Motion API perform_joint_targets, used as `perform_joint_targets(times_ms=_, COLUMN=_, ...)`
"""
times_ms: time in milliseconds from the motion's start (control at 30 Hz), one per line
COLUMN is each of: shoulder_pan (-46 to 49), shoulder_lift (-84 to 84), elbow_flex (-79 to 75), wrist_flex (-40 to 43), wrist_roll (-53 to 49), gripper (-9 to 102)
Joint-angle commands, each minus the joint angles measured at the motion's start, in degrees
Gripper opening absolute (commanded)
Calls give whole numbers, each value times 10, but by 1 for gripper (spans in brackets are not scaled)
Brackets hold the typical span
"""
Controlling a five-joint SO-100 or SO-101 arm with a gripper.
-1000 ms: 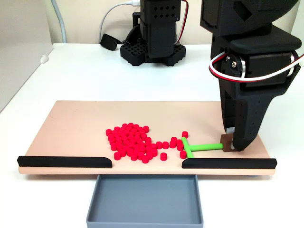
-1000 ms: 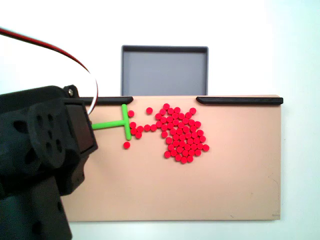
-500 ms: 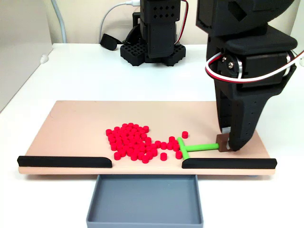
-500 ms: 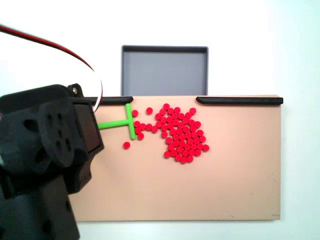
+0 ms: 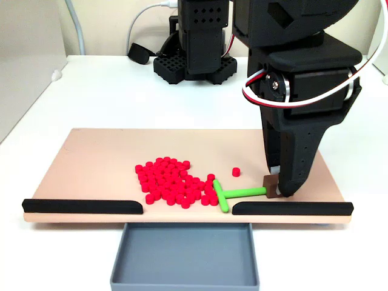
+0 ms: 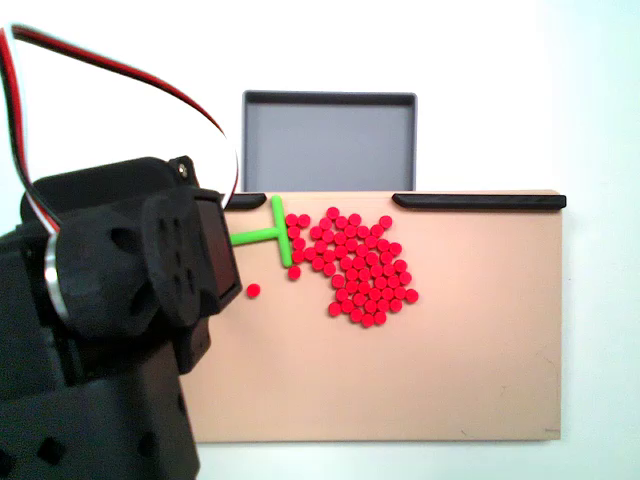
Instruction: Push granules from left to the grey container
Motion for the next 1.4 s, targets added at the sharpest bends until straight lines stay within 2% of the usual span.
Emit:
perform_joint_targets(times_ms=0, shoulder_pan=6, shoulder_lift=3, elbow_flex=-5, wrist_flex=2, wrist_roll=-10, gripper=0)
perform_joint_targets(times_ms=1367, shoulder_pan=21, shoulder_lift=4, elbow_flex=-5, wrist_flex=2, wrist_roll=-114, gripper=0)
